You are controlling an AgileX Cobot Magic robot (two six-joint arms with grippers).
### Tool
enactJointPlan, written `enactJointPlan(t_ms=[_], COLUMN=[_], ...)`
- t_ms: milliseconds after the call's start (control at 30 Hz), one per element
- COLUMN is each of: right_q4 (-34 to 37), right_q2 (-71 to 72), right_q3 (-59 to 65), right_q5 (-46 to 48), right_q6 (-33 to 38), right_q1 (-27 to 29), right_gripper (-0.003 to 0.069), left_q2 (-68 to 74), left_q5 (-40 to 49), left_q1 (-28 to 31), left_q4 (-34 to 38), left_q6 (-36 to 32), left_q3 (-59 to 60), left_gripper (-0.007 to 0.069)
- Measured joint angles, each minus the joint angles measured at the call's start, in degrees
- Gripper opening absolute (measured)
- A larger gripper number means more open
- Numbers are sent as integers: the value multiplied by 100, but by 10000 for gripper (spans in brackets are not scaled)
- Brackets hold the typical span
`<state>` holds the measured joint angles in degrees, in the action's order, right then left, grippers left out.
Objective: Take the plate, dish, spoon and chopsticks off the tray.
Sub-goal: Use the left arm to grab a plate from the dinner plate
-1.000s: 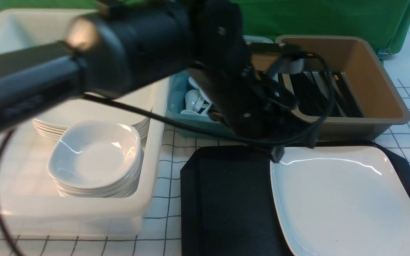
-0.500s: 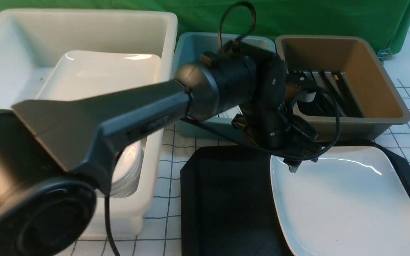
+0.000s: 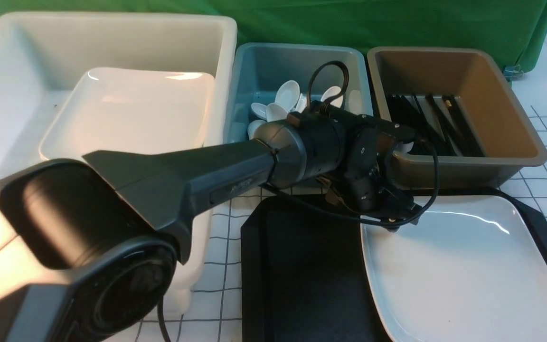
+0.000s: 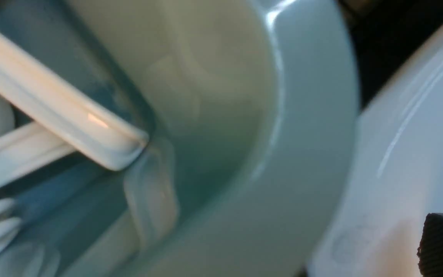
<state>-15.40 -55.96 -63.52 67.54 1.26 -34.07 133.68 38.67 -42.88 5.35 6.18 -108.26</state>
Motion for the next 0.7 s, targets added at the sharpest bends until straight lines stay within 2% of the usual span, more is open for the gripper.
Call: enactJointPlan(t_ms=[133,233,367,400,700], right_q4=[8,19,21,21,21], right_q2=[0,0,0,0,0], right_q3=[-11,-77,-130,-142,-148], right_q5=[0,-5,-49,-63,-113], right_q6=[20,35,56,75,168], right_q1=[0,0,0,0,0], right_gripper=[-2,-2,-2,-2,-2], left_q2=[33,45,32,20,-326], left_q5=[-38,-50,-17,7,652], left_q1=[0,0,48,58,43], left_q4=[22,62,196,247,231], left_q6=[0,0,117,171,114], left_q3=[0,-7,-48,-47,-54], left_gripper=[521,440,198,174,146])
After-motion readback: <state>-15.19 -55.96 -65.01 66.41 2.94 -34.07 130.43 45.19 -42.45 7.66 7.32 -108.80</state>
